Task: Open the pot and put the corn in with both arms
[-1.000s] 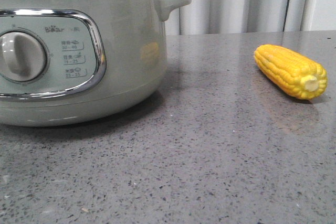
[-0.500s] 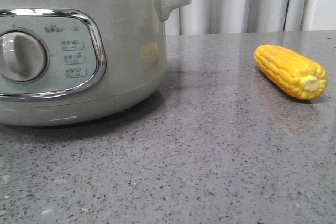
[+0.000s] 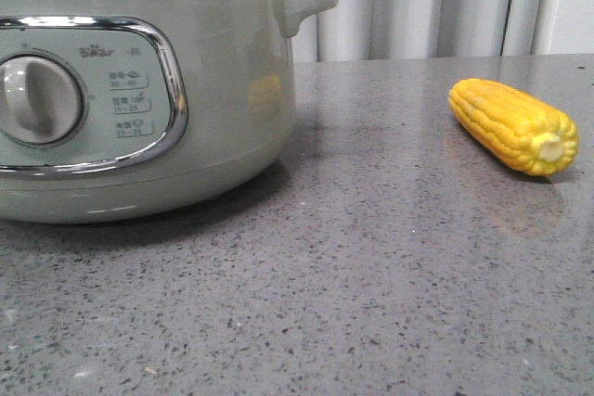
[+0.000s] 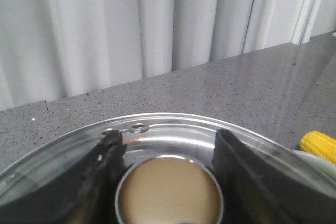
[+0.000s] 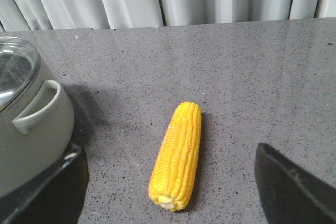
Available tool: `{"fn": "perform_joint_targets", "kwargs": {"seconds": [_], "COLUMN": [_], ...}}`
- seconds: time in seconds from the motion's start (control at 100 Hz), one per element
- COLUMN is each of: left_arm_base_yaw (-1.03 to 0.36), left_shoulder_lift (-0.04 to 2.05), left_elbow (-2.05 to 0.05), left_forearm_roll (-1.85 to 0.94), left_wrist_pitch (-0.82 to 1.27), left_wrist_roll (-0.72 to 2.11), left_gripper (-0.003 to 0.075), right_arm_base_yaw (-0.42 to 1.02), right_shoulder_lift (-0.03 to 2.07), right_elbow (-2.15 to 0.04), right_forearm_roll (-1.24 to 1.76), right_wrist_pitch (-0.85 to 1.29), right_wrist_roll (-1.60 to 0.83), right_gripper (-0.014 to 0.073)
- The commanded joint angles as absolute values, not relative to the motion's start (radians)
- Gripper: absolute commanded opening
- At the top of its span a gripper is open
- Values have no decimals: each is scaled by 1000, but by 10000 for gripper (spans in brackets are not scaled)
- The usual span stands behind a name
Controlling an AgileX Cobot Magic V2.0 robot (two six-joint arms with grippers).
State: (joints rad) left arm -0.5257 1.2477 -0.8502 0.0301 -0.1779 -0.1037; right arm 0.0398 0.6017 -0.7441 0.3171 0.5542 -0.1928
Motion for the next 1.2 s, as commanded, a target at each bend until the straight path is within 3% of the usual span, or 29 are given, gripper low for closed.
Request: {"fn": "perform_joint_targets", "kwargs": {"seconds": [0.0, 0.16, 0.49, 0.74, 1.01, 1.19], "left_arm_base_yaw": [-526, -526, -464, -194, 188, 290], "left_shoulder_lift": [1195, 1136, 1016, 979, 979, 1005], "left_elbow": [-880, -884, -1010, -1091, -1084, -1022], "left_forearm_roll": [28, 28, 28, 28, 17, 17], "left_wrist_pitch": [-293, -293, -233, 0, 16, -15], "left_wrist_roll": [-104, -104, -104, -104, -106, -106], "left_gripper": [179, 94, 94, 94, 94, 94], "right_arm_base_yaw": [38, 38, 38, 38, 38, 38], "right_shoulder_lift": [610, 611, 616, 616, 616, 616], "right_elbow": [-780, -780, -780, -780, -780, -780], "right_forearm_roll": [316, 316, 316, 316, 316, 316], "right_wrist_pitch": [487, 487, 487, 492, 498, 499], "right_wrist_roll": [-202, -202, -202, -202, -202, -202], "right_gripper": [566, 566, 566, 566, 566, 566]}}
